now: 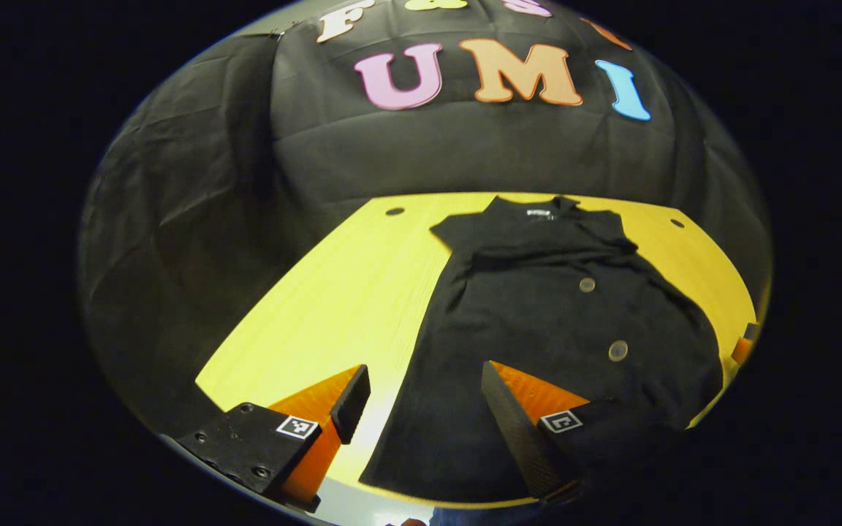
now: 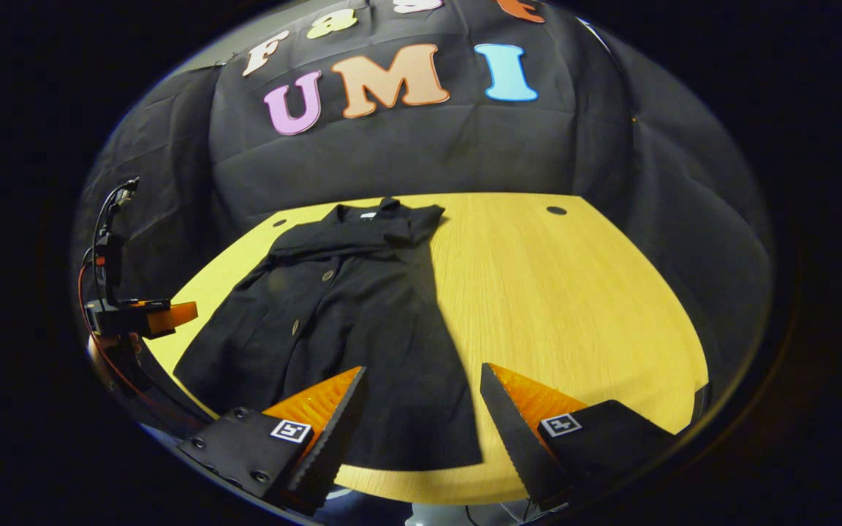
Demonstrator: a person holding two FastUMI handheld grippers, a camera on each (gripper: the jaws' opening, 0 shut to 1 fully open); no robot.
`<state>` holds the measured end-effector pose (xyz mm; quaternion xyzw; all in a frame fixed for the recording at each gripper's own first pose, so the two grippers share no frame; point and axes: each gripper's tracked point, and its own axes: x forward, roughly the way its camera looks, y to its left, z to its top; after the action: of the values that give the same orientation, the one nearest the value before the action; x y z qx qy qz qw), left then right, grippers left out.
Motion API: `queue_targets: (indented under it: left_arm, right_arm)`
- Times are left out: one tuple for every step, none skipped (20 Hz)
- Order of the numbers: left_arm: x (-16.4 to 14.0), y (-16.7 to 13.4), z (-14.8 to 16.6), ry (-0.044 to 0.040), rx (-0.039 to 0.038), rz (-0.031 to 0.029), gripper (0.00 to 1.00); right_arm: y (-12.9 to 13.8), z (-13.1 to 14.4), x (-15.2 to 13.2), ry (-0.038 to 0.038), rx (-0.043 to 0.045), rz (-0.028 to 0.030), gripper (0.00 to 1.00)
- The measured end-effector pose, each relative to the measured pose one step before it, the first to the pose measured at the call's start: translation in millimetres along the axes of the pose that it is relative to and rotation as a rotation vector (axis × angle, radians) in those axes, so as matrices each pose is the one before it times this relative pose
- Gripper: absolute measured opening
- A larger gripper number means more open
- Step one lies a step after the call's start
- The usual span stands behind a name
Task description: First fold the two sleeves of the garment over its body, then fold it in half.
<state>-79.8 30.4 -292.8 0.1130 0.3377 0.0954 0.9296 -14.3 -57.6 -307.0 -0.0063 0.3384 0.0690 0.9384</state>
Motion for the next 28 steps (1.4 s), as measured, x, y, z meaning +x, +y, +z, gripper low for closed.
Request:
queue_targets:
  left_arm:
    - [-8.80,2.47,-12.58,0.02683,0.00413,0.00301,0.95]
    - [-4.96,0.49,-8.37,0.01676,0.00539,0.00072,0.95]
    - [-5.76,-0.67,-9.72,0.01620,0.00463,-0.00075,0.95]
    - [-3.95,-1.39,-9.42,0.01494,0.00342,-0.00570,0.95]
    - [-3.99,-1.55,-9.07,0.01751,0.00324,-0.00348,0.95]
    - [-3.05,-2.85,-7.91,0.01216,0.00379,-0.00681,0.95]
    - [-2.66,-1.52,-5.67,0.01127,0.00501,-0.00578,0.95]
    - [-1.37,-1.90,-7.09,0.01169,0.00479,-0.00568,0.95]
    - [1.86,-0.44,-3.82,0.01042,0.00461,-0.00601,0.95]
    - [0.43,0.32,-5.41,0.01270,0.00396,-0.00238,0.95]
    - [0.59,0.49,-4.35,0.01230,0.00160,0.00016,0.95]
    - [-0.95,-1.24,-6.08,0.00706,-0.00131,-0.00184,0.95]
    - [1.16,-0.55,-2.42,0.00504,-0.00107,-0.00114,0.95]
    - [1.69,0.18,-3.34,0.00674,-0.00038,0.00118,0.95]
    - [1.92,-1.20,-2.40,0.00774,-0.00106,0.00025,0.95]
    - [3.06,-1.46,-3.76,0.00817,-0.00104,-0.00373,0.95]
    - [-0.36,-1.20,-3.32,0.00732,-0.00206,-0.00250,0.95]
    - [0.31,-0.79,3.30,-0.01510,0.00328,-0.00311,0.96]
    - [0.49,-0.72,-1.70,0.00525,0.00451,-0.00208,0.95]
    - [-0.14,-2.11,0.03,-0.00910,0.00029,-0.00715,0.94]
    - [0.91,0.02,0.88,-0.00357,-0.00135,0.00182,0.93]
    - [-1.51,0.64,-1.24,-0.00487,-0.00652,0.00186,0.92]
    - [0.24,-1.33,0.42,-0.00403,-0.01052,-0.00125,0.92]
    - [-0.66,-1.51,-2.12,0.00090,-0.01127,-0.00886,0.91]
    - [0.62,-1.94,-0.82,-0.00030,-0.01676,-0.01274,0.89]
    - [0.87,-3.56,-0.94,0.00533,-0.02330,-0.01990,0.86]
    - [0.48,-3.25,0.31,0.00066,-0.01919,-0.01537,0.80]
    - [1.18,0.49,0.05,0.00338,-0.00904,-0.00484,0.77]
  right_arm:
    - [0.30,-7.06,-0.51,0.01225,-0.00727,0.00066,0.93]
    - [-0.23,-7.08,-1.14,0.00793,-0.00515,-0.00387,0.93]
    - [-0.30,-6.49,-0.97,0.01009,-0.00145,-0.00500,0.93]
    - [0.52,-7.67,-0.35,0.01134,0.00394,-0.00311,0.98]
    - [0.87,-6.60,-0.10,0.01245,0.00570,0.00075,0.98]
    - [0.86,-7.89,0.47,0.01384,0.00404,0.00069,0.98]
    - [-0.86,-6.15,0.10,0.01301,-0.00258,-0.00744,0.98]
    - [-0.80,-4.72,0.32,0.00961,-0.00930,-0.00691,0.98]
    - [0.18,-4.84,0.19,0.00866,-0.00871,-0.00256,0.98]
    - [0.60,-5.04,0.83,0.00818,-0.00577,-0.00241,0.98]
    - [-0.19,-4.47,0.60,0.00986,-0.00323,-0.00129,0.98]
    - [0.66,-5.15,1.67,0.01234,-0.00285,-0.00332,0.98]
    - [1.53,-3.45,1.18,0.01250,-0.00049,0.00017,0.98]
    - [1.03,-3.10,-0.11,0.00056,0.00288,0.00068,0.98]
    - [1.24,-1.77,0.89,0.00236,0.00549,-0.00039,0.98]
    - [1.24,-3.73,0.86,0.00696,0.00334,0.00173,0.98]
    - [-0.57,-1.47,0.28,0.00091,-0.00591,-0.00518,0.98]
    - [0.02,0.90,0.57,-0.00539,-0.01072,-0.00525,0.98]
    - [0.75,-0.29,0.74,0.00254,-0.00907,-0.00441,0.98]
    - [-0.25,-1.48,-0.02,-0.00301,-0.01219,-0.00414,0.98]
    - [0.17,0.29,0.78,-0.00373,-0.00857,-0.00103,0.93]
    - [0.36,-0.41,0.22,-0.00583,-0.00195,0.00116,0.93]
    - [0.34,-0.67,0.36,-0.00613,0.00221,0.00186,0.98]
    - [0.45,-0.31,-0.18,-0.00329,0.00575,0.00490,0.98]
    - [0.07,0.70,-1.44,-0.00157,0.00013,0.00300,0.92]
    - [1.61,-0.38,2.04,-0.00068,-0.00494,0.00605,0.93]
    - [1.70,-0.02,1.26,-0.00198,-0.00885,0.00983,0.83]
    - [2.21,-0.75,0.04,-0.00035,-0.00508,0.00987,0.77]
